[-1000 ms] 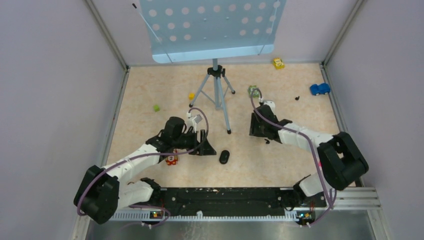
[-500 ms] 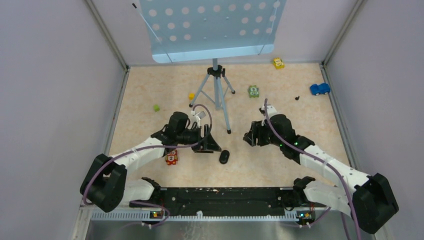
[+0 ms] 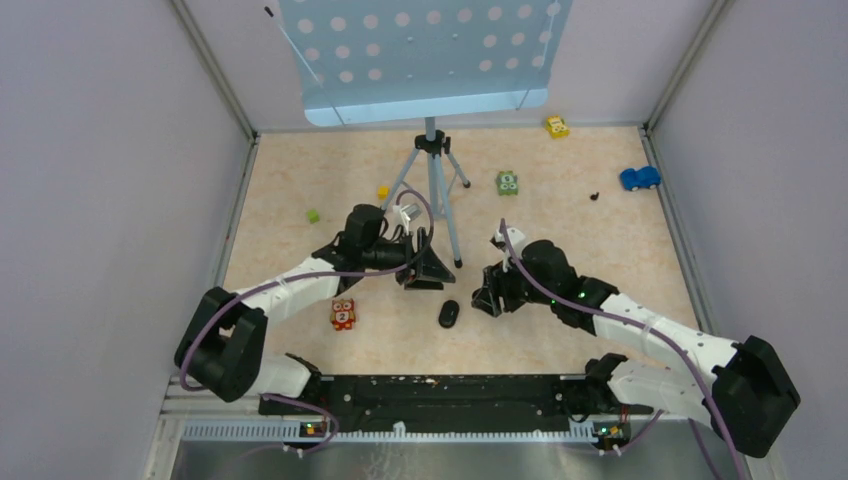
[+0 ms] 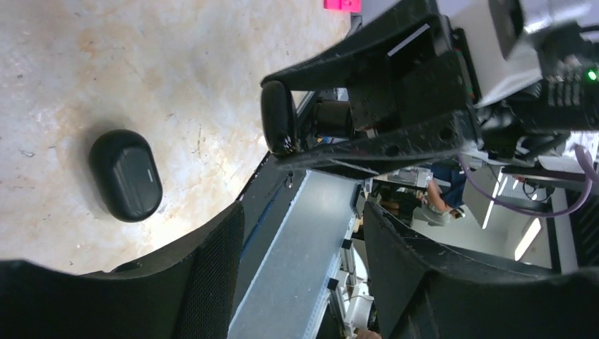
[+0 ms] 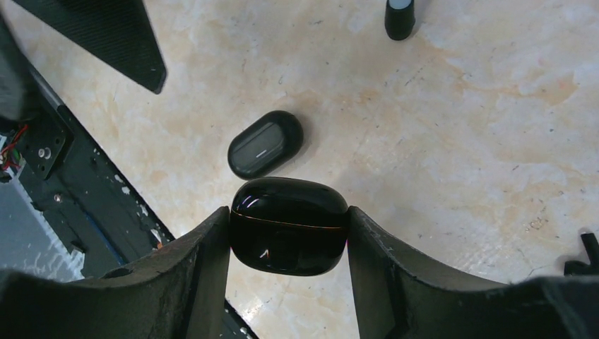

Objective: Insert the wireless bluetooth earbuds into the charging case
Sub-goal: Pass from the right arm to the left

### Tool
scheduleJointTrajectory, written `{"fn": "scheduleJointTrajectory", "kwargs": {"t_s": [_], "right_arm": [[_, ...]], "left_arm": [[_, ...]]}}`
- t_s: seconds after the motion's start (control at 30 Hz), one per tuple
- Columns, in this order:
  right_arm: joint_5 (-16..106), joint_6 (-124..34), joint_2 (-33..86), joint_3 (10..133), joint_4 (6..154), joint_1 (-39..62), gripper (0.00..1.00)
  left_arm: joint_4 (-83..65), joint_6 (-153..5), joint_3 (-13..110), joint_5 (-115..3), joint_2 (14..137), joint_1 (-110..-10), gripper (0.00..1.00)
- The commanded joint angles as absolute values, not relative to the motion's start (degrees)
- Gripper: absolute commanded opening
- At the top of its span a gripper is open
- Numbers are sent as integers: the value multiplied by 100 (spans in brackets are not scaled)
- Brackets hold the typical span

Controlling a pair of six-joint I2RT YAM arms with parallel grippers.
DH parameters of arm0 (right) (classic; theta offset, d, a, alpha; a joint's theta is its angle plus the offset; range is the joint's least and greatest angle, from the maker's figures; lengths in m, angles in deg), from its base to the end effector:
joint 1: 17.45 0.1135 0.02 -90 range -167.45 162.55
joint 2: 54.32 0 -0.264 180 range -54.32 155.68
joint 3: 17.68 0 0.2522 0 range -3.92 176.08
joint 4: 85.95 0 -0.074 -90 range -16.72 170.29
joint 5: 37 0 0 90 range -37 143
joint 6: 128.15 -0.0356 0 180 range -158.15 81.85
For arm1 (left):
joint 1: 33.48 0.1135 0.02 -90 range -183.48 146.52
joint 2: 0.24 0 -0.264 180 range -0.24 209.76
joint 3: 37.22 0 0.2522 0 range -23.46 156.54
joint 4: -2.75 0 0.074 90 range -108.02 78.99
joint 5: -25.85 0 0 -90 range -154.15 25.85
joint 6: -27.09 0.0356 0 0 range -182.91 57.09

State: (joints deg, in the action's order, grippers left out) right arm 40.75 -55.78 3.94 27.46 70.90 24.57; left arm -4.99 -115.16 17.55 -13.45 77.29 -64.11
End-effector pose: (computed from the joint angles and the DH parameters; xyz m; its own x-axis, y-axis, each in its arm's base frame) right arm 0.1543 0.1492 0.2164 -0.6555 -0.1922 -0.7304 -0.6114 0.7027 0.3638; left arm 0.2258 -0.1657 0.2247 -0.9762 -0.0040 -0.2170 0.2035 0.3301 -0.9217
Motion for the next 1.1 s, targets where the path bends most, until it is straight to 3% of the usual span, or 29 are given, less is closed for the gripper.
{"fn": "scheduleJointTrajectory", "kwargs": {"t_s": [0.0, 0.37, 1.07], "right_arm": [[4167, -5462, 380, 2719, 7418, 2690, 29], [4066, -5367, -35, 2356, 7691, 2772, 27], [4335, -5485, 184, 2495, 7964, 3222, 30]], "left_arm": [[-319, -11705, 1942, -1310, 7986, -6391, 67], [305, -11870, 2091, -1170, 8540, -6482, 63], [-562, -11252, 2955, -930, 9741, -7052, 54]]}}
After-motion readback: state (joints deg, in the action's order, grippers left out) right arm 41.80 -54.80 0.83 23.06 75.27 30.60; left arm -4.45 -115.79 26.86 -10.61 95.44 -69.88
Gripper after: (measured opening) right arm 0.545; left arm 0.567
